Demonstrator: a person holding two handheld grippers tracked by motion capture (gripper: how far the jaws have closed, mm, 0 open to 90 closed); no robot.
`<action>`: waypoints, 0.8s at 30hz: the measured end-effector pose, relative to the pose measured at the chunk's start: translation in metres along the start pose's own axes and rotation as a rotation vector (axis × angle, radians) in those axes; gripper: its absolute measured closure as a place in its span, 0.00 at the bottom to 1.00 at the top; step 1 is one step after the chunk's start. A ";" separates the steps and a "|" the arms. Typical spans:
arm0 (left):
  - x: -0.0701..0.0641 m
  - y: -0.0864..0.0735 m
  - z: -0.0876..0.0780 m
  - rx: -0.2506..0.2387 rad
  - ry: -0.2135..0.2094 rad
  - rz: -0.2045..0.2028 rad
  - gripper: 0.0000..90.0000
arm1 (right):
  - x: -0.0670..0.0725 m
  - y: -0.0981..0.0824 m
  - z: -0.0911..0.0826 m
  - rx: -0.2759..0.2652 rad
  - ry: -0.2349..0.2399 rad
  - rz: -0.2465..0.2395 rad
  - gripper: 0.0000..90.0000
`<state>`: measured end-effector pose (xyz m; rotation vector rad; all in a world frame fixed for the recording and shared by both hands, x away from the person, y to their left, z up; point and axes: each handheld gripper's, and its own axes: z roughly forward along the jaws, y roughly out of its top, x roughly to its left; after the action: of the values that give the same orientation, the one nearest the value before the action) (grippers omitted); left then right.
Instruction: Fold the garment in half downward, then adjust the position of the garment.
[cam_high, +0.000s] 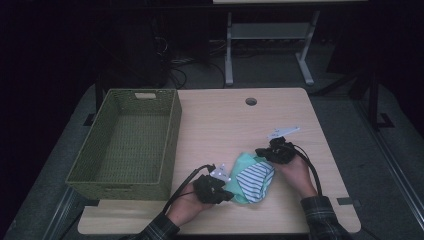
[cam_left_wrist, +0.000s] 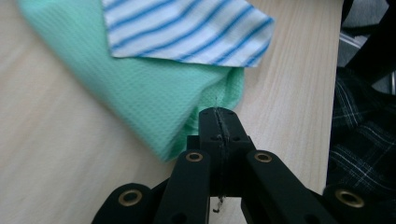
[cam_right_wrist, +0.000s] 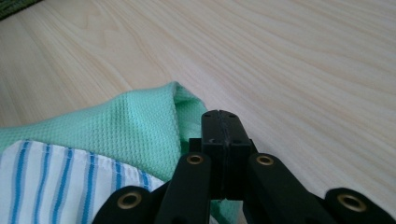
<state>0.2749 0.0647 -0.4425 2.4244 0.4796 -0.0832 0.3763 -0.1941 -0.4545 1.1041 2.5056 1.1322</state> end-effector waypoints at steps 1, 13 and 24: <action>0.000 0.000 0.003 0.010 -0.002 0.001 0.99 | 0.000 0.000 0.001 0.001 0.003 0.001 1.00; 0.013 0.002 0.013 0.050 0.052 -0.009 0.99 | -0.003 -0.006 0.010 0.068 0.003 -0.005 0.99; 0.046 0.011 0.009 0.021 0.133 -0.068 0.99 | -0.006 -0.015 -0.001 0.095 -0.015 -0.007 0.99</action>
<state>0.3220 0.0660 -0.4509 2.4447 0.6243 0.0440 0.3715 -0.2052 -0.4655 1.1216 2.5730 1.0086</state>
